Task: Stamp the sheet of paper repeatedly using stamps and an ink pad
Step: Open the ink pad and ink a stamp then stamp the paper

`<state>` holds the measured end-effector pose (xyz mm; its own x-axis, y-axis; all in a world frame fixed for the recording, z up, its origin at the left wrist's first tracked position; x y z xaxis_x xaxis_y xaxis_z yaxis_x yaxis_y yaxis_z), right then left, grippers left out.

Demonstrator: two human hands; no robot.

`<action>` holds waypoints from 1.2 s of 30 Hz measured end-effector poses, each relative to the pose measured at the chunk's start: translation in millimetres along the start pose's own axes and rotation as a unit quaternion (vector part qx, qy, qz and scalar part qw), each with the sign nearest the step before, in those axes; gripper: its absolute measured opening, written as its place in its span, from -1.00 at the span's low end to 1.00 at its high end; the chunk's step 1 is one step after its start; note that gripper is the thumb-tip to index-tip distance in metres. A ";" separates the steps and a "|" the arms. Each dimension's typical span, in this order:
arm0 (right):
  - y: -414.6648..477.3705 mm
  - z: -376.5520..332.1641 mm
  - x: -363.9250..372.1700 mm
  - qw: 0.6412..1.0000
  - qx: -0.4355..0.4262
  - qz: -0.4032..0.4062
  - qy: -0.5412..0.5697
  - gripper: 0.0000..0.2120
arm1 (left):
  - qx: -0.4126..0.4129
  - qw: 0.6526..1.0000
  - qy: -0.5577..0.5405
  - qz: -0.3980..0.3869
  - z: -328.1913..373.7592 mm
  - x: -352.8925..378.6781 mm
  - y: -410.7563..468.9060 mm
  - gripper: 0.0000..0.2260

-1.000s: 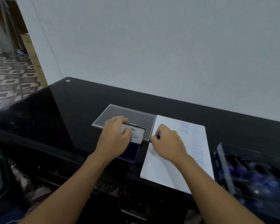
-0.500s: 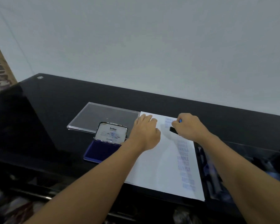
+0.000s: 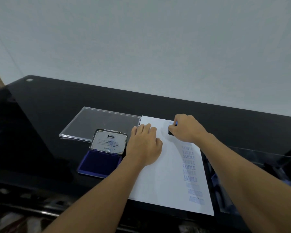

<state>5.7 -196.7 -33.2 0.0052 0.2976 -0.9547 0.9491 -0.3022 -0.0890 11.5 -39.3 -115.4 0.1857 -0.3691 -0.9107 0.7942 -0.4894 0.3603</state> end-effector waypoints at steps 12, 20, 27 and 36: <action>-1.3 0.3 25.7 0.999 0.015 0.037 0.012 -0.84 | -0.002 1.000 0.006 0.016 -1.1 2.4 -1.1 -0.58; -1.7 2.6 33.5 0.998 0.007 0.061 0.030 -0.90 | -0.006 1.000 0.006 0.022 -0.8 3.4 -1.0 -0.61; 4.5 3.2 33.1 0.998 0.012 0.053 0.035 -0.88 | -0.008 1.000 0.006 0.019 0.0 2.3 -1.3 -0.60; -10.3 3.9 36.9 0.997 -0.003 0.072 0.035 -0.91 | -0.010 1.000 0.005 0.019 0.0 1.8 -1.5 -0.63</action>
<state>-5.0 -186.1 -68.6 0.1632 0.3132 -0.9356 0.9388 -0.3408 0.0497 10.7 -39.2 -117.6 0.2223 -0.3787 -0.8984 0.7980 -0.4587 0.3908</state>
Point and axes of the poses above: each hand's wrist, its own y-axis towards the middle knuckle, its own x-axis out of the palm, z = x × y, the point moved 1 cm from there along y, towards the middle knuckle, and after that the axes turned 7 degrees about x, right-handed, at the moved point
